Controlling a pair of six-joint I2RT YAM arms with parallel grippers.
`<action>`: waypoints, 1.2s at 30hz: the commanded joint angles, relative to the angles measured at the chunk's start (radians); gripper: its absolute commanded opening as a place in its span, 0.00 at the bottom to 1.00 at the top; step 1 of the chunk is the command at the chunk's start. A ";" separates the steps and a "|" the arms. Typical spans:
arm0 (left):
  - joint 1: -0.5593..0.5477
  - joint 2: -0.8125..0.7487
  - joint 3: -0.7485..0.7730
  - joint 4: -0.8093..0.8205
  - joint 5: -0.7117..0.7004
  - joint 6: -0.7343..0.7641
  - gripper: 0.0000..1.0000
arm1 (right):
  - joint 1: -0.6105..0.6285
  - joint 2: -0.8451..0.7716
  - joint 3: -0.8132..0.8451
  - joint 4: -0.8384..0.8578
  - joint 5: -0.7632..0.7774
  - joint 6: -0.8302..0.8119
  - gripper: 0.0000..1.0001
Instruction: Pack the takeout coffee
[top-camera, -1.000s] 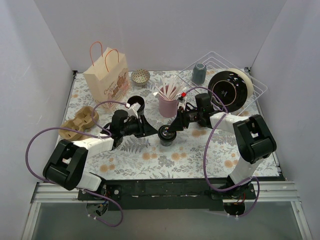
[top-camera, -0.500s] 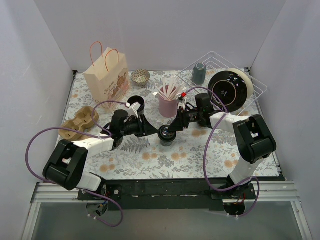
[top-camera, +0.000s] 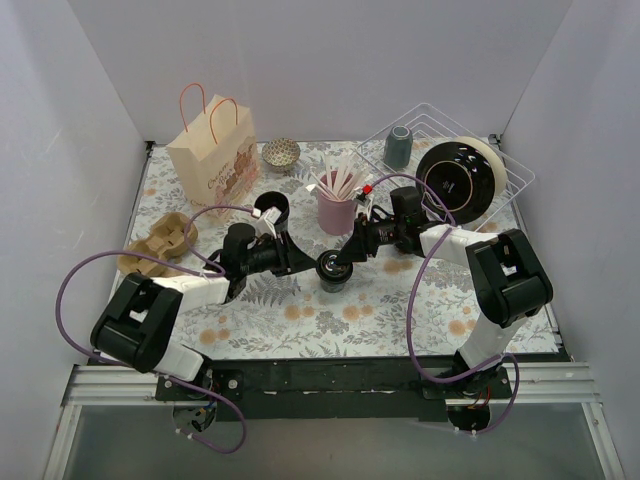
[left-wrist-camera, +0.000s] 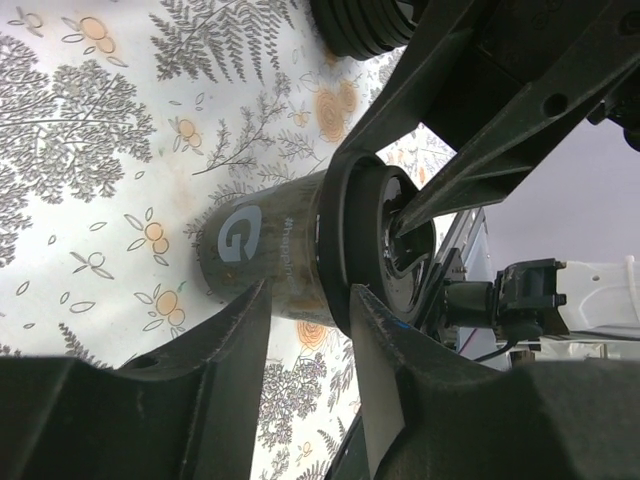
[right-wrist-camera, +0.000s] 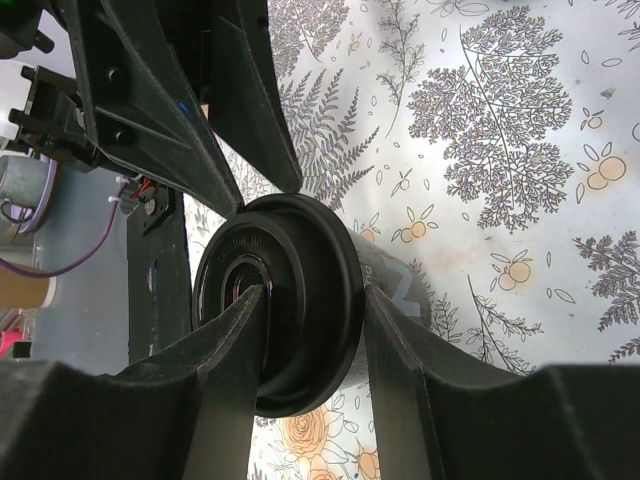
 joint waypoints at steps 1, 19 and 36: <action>-0.022 0.051 -0.024 -0.055 -0.055 0.034 0.33 | 0.021 0.098 -0.089 -0.205 0.212 -0.105 0.17; -0.078 0.161 -0.090 -0.195 -0.329 -0.039 0.22 | 0.021 0.085 -0.167 -0.128 0.227 -0.074 0.15; -0.041 -0.116 0.145 -0.448 -0.216 0.052 0.50 | 0.021 0.097 -0.006 -0.352 0.141 -0.224 0.15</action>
